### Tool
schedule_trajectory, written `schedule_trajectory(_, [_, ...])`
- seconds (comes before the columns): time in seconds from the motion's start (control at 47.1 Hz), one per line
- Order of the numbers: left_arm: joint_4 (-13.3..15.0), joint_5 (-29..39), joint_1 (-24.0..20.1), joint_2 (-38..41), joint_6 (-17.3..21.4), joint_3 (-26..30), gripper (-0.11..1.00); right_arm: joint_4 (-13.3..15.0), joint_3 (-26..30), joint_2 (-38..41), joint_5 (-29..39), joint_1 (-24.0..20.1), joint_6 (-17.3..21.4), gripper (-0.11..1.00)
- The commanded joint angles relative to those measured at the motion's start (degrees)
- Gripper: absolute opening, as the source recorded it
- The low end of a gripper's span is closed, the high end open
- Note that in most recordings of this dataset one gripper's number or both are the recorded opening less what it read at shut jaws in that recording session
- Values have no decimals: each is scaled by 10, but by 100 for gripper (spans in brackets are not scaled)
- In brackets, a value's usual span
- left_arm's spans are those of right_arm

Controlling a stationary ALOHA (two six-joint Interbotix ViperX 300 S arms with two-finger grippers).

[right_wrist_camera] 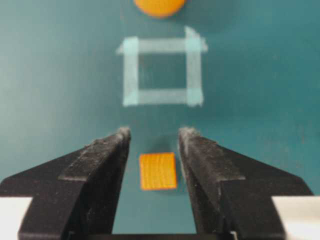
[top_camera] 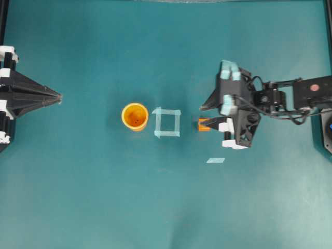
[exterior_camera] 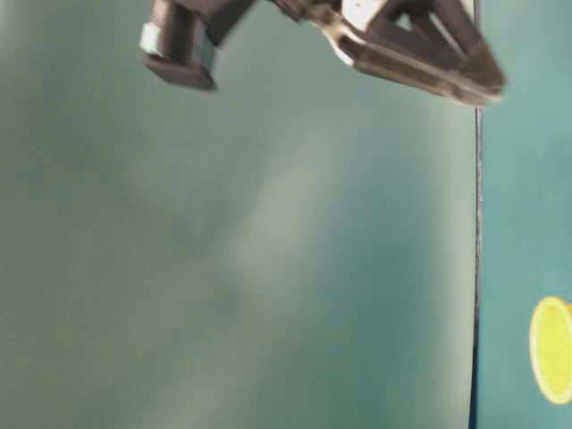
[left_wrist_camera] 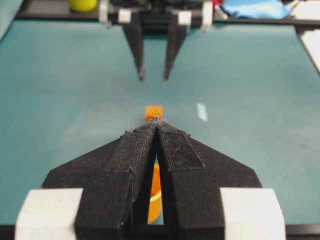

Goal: Move the block to the left with right arm.
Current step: 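Lower the right gripper onto the orange block and close on it, then carry the held orange block leftward past the cup with the right gripper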

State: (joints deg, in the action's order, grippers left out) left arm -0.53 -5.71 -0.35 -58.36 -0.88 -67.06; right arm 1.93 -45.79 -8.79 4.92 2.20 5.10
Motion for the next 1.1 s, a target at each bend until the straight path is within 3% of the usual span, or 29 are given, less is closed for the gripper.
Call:
schedule_trajectory(0.0, [0, -3, -1, 2, -2, 16, 0, 2, 18, 11, 4, 1, 0, 52])
schedule_trajectory(0.7, [-1, 18, -1, -15, 0, 18, 0, 2, 18, 98, -28, -4, 1, 52])
schedule_trajectory(0.806, [-2, 53, -1, -39, 10, 23, 0, 2, 18, 103, -28, -4, 1, 52])
schedule_trajectory(1.082, [-5, 226, -1, -163, 20, 45, 0, 2, 9, 104, -27, -5, 4, 50])
